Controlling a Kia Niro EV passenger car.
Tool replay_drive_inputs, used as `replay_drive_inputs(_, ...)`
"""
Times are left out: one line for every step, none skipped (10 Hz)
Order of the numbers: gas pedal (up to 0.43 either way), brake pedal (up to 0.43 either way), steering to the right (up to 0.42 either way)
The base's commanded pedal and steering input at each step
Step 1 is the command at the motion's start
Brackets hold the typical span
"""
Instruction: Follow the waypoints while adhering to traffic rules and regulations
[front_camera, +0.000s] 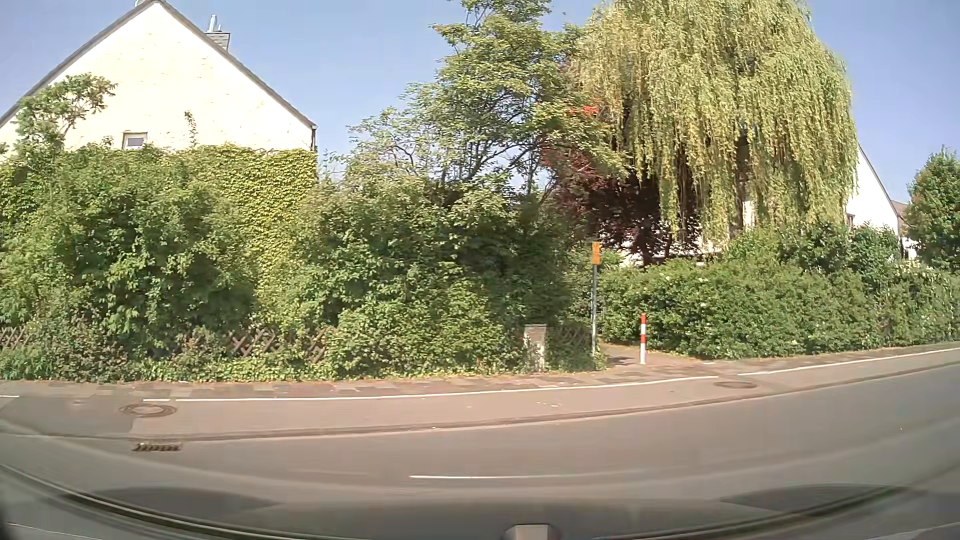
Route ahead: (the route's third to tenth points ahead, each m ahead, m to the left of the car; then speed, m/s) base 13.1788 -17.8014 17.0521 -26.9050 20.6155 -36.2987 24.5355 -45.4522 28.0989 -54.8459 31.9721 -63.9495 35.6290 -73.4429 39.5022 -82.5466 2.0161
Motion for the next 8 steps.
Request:
replay_drive_inputs(0.299, 0.0, 0.558)
replay_drive_inputs(0.299, 0.0, 0.566)
replay_drive_inputs(0.299, 0.0, 0.566)
replay_drive_inputs(0.299, 0.0, 0.566)
replay_drive_inputs(0.299, 0.0, 0.564)
replay_drive_inputs(0.299, 0.0, 0.563)
replay_drive_inputs(0.299, 0.0, 0.559)
replay_drive_inputs(0.299, 0.0, 0.557)
